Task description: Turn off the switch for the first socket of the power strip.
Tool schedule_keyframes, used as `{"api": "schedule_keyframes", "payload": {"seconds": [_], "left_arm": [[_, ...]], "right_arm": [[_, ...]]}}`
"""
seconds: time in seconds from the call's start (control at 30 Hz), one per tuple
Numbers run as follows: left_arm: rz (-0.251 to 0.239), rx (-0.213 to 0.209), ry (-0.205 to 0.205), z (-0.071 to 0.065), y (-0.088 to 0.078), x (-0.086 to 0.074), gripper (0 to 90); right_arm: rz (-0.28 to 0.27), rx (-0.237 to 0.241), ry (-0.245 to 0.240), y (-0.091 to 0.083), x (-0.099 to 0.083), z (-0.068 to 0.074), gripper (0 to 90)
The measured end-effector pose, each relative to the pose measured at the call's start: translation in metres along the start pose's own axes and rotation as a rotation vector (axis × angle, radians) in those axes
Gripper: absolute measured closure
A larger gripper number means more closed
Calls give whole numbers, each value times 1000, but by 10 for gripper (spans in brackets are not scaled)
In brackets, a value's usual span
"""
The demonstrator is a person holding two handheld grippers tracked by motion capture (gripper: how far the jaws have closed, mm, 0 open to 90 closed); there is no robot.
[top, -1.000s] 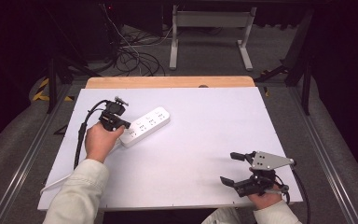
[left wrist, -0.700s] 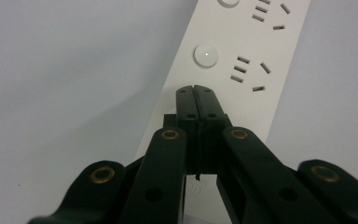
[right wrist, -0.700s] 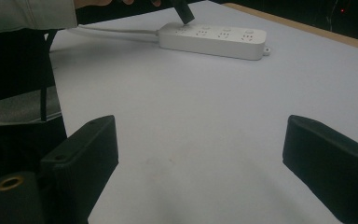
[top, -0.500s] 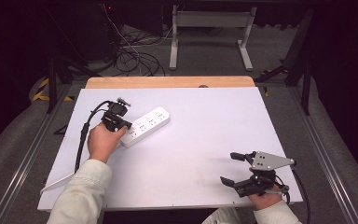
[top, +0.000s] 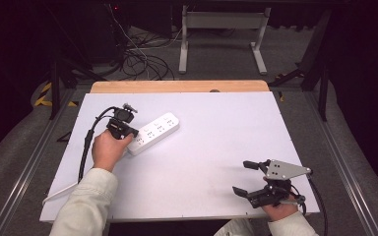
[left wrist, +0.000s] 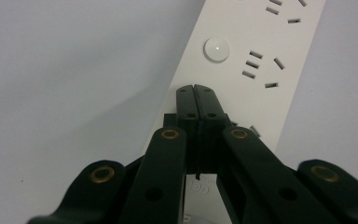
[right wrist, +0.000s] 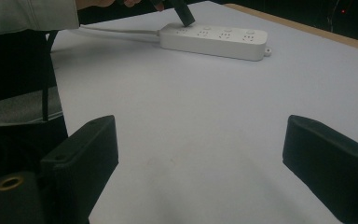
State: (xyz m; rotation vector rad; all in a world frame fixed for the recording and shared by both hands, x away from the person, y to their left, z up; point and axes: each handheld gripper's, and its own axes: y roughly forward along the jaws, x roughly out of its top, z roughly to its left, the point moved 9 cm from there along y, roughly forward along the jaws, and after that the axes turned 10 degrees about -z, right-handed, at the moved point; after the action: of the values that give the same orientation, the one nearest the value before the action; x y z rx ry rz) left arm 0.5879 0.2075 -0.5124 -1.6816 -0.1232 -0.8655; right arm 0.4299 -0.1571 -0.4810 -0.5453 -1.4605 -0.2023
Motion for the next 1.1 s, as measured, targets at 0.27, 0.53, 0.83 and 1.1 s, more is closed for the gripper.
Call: {"api": "schedule_keyframes", "payload": {"seconds": [0.27, 0.53, 0.83, 1.1], "left_arm": [[-25, -4, -1, 0, 1, 0, 900], [-61, -25, -16, 1, 1, -2, 900], [-75, 9, 10, -1, 1, -3, 900], [-83, 22, 7, -2, 1, -3, 900]], "right_arm": [[1, 0, 1, 0, 0, 0, 111], [0, 1, 0, 0, 0, 1, 111], [2, 2, -1, 0, 0, 1, 111], [3, 2, -2, -1, 0, 2, 112]]}}
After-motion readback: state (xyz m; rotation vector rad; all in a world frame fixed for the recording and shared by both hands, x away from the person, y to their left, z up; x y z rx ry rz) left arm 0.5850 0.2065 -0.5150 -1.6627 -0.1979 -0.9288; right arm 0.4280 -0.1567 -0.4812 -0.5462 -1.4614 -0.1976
